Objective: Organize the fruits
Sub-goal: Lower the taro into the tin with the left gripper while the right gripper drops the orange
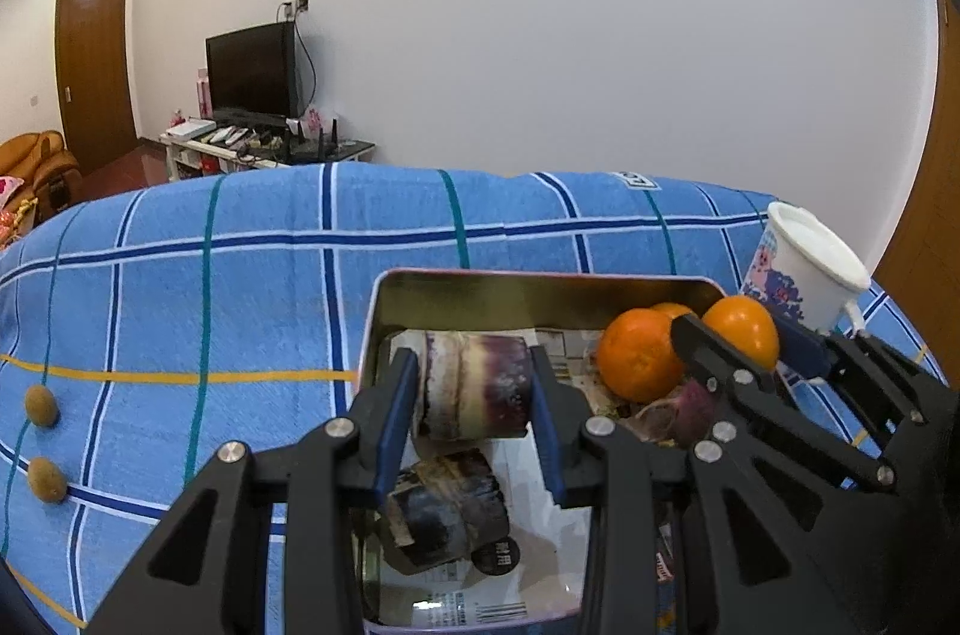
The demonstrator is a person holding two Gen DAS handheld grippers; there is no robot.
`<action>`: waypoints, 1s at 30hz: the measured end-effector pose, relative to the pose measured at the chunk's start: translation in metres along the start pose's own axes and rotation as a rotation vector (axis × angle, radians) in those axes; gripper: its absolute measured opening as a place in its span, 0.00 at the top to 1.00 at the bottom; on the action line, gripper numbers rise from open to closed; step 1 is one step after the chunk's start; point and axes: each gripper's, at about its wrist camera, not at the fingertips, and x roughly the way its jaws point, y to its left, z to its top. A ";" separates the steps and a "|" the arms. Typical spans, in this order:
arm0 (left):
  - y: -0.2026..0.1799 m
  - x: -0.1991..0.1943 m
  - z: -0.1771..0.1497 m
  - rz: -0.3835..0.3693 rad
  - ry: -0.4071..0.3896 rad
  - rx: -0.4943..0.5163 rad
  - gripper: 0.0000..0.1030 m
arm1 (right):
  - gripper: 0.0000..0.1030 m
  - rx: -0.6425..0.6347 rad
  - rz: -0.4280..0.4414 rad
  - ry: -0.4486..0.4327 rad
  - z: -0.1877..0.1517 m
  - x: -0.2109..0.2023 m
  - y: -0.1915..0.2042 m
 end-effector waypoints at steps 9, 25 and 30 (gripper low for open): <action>0.002 0.003 0.002 0.000 0.006 0.002 0.63 | 0.62 0.036 0.108 0.005 0.002 0.003 -0.006; 0.007 -0.018 -0.001 0.071 -0.064 0.000 0.43 | 0.62 0.110 0.247 -0.024 0.002 0.001 -0.012; 0.017 -0.035 -0.001 0.146 -0.139 -0.039 0.14 | 0.50 0.150 0.244 -0.083 0.001 -0.011 -0.018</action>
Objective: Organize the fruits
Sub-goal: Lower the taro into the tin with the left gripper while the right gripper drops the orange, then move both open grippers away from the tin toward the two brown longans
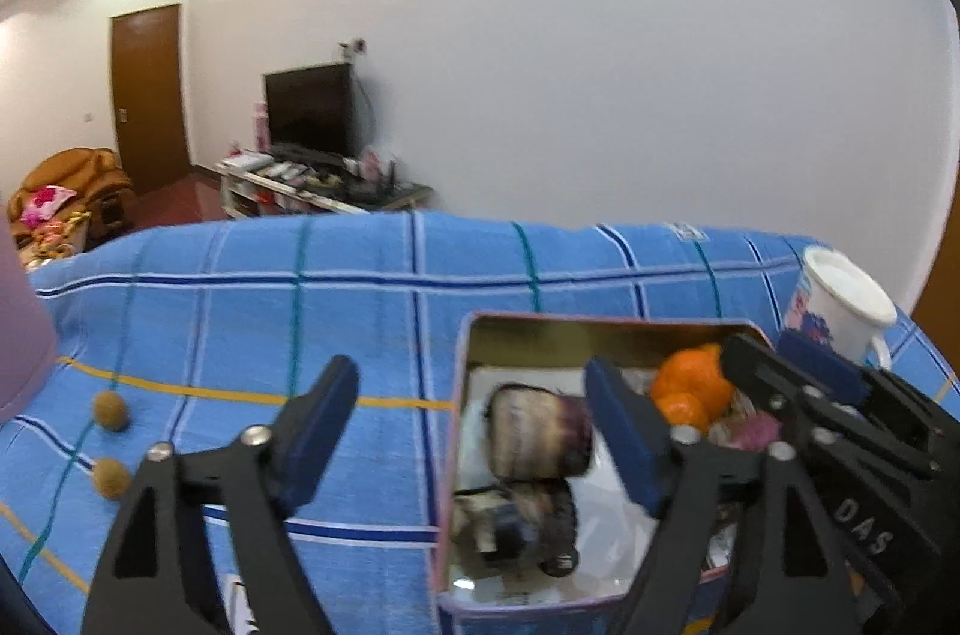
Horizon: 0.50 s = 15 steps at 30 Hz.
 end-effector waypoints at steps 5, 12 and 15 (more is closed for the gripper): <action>0.015 -0.013 0.002 0.022 -0.059 -0.049 0.00 | 0.23 0.033 -0.052 -0.106 0.003 -0.019 -0.005; 0.012 -0.032 -0.005 0.049 -0.114 0.035 0.00 | 0.19 -0.007 -0.174 -0.150 0.004 -0.031 0.006; 0.015 -0.038 -0.009 0.067 -0.125 0.039 0.00 | 0.19 -0.037 -0.190 -0.183 0.002 -0.038 0.012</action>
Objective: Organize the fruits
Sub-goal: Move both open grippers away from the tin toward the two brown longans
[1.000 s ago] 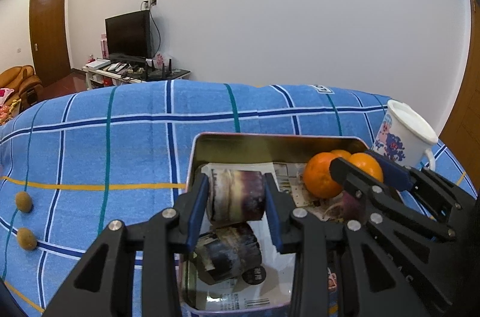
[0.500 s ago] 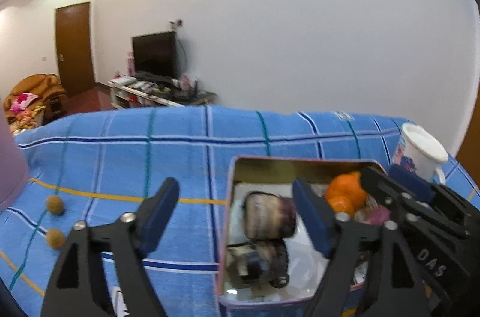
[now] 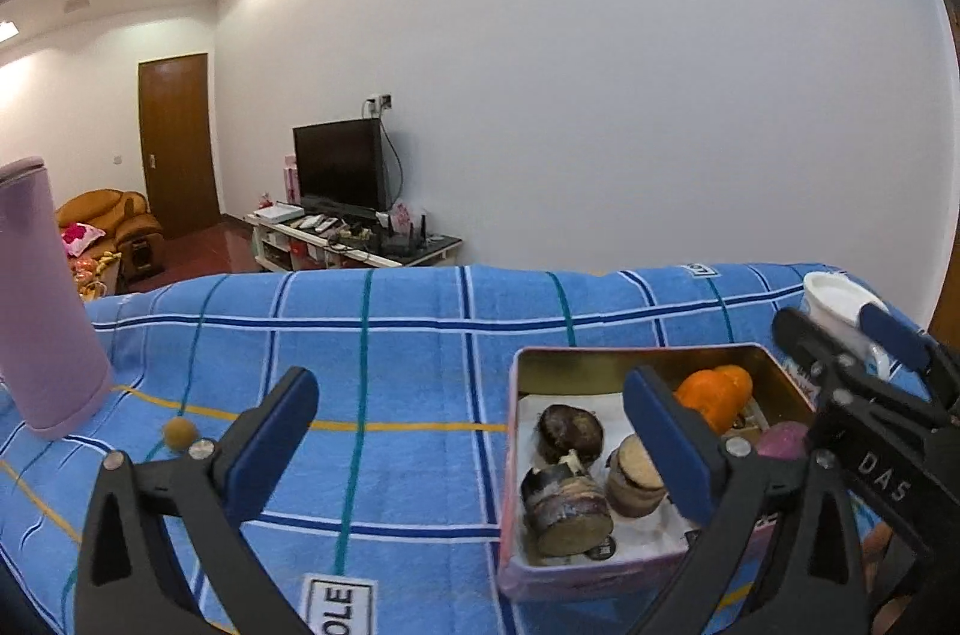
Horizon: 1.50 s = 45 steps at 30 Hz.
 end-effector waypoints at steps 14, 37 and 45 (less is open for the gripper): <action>0.008 -0.014 -0.018 0.077 -0.015 0.077 0.00 | 0.14 -0.082 -0.050 -0.163 -0.008 -0.039 0.018; 0.022 -0.049 -0.031 0.027 0.004 0.136 0.00 | 0.14 -0.004 -0.037 -0.035 -0.020 -0.044 0.017; 0.040 -0.055 -0.034 0.032 0.019 0.130 0.00 | 0.14 -0.009 -0.008 0.003 -0.025 -0.049 0.038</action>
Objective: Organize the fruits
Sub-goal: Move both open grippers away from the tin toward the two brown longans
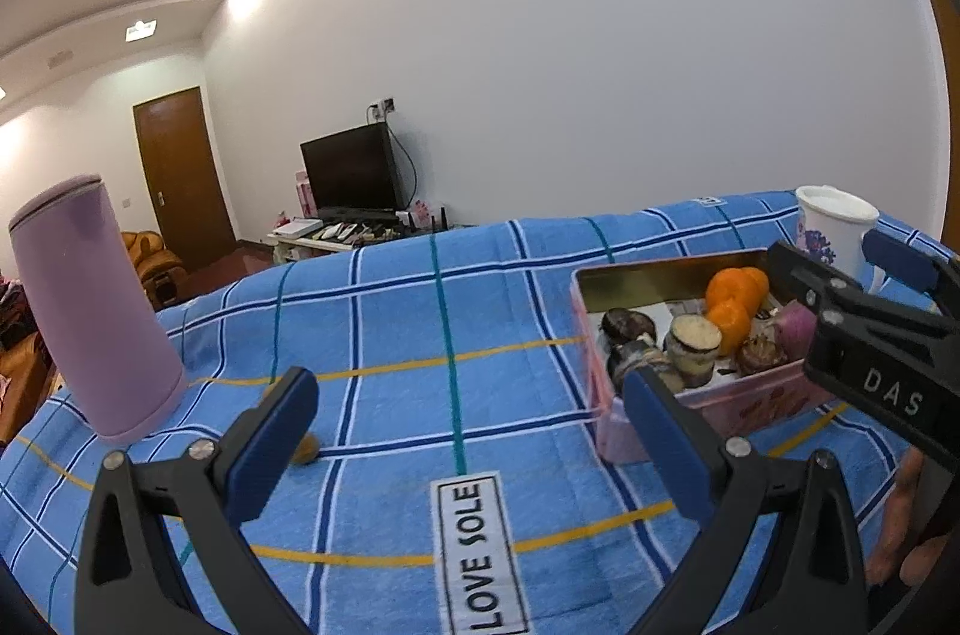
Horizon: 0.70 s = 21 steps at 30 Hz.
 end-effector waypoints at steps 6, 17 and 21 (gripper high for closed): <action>0.018 0.001 -0.003 0.012 0.016 -0.012 0.00 | 0.14 -0.001 0.006 0.024 -0.002 0.004 0.013; 0.060 0.005 -0.010 0.068 0.031 -0.028 0.00 | 0.14 0.058 0.081 0.108 -0.005 0.020 0.048; 0.079 0.009 -0.011 0.091 0.044 -0.048 0.00 | 0.14 0.037 0.105 0.108 -0.006 0.022 0.067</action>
